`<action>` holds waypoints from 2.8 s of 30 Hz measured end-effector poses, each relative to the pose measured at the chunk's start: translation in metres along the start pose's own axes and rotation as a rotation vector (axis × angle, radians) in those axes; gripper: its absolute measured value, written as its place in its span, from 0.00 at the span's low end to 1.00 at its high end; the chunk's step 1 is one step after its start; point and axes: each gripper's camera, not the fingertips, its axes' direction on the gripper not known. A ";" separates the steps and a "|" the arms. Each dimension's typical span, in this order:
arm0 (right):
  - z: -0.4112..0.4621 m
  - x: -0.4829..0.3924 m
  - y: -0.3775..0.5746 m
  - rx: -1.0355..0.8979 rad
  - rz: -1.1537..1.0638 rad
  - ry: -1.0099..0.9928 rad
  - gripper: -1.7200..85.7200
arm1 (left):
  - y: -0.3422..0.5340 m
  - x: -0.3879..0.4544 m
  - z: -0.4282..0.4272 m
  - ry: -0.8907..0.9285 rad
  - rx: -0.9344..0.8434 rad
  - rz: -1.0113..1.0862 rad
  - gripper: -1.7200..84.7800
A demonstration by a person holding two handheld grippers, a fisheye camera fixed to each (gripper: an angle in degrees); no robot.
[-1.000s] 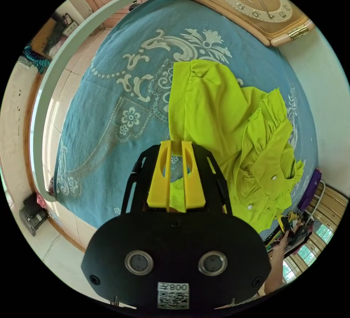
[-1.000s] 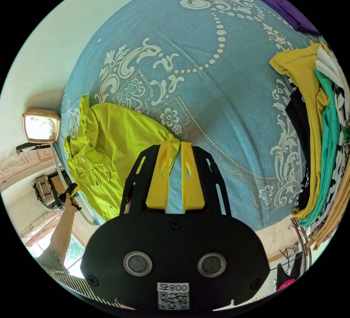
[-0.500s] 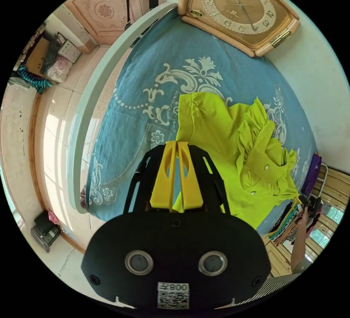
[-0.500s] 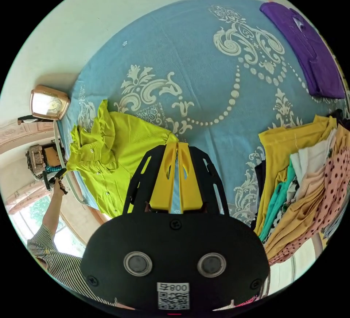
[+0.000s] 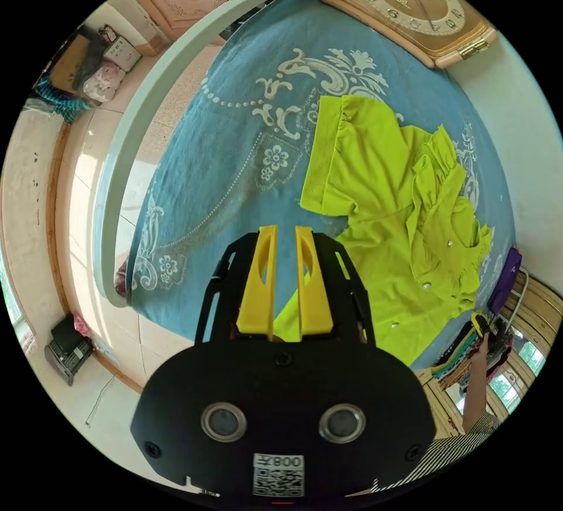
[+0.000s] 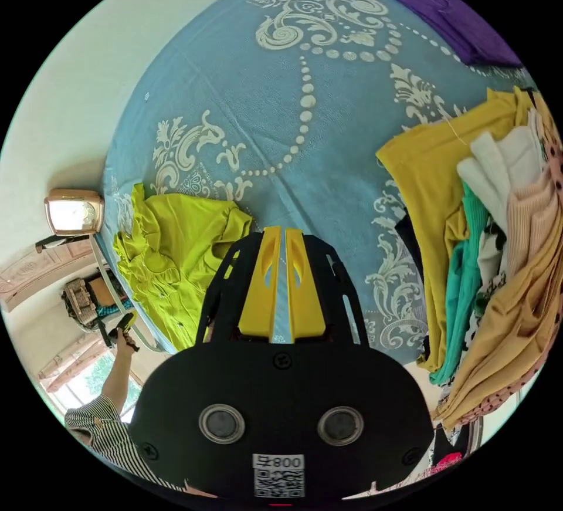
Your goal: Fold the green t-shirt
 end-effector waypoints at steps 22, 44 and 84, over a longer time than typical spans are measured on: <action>0.089 -0.269 -0.006 -0.054 -0.833 0.262 0.09 | -0.057 0.161 0.018 0.079 0.136 0.612 0.11; 0.067 -0.245 0.079 0.199 -0.784 0.202 0.02 | -0.015 0.131 0.023 0.091 0.307 0.633 0.05; 0.206 -0.005 0.242 -0.618 -0.253 0.002 0.10 | 0.190 -0.142 0.184 -0.045 -0.394 0.080 0.12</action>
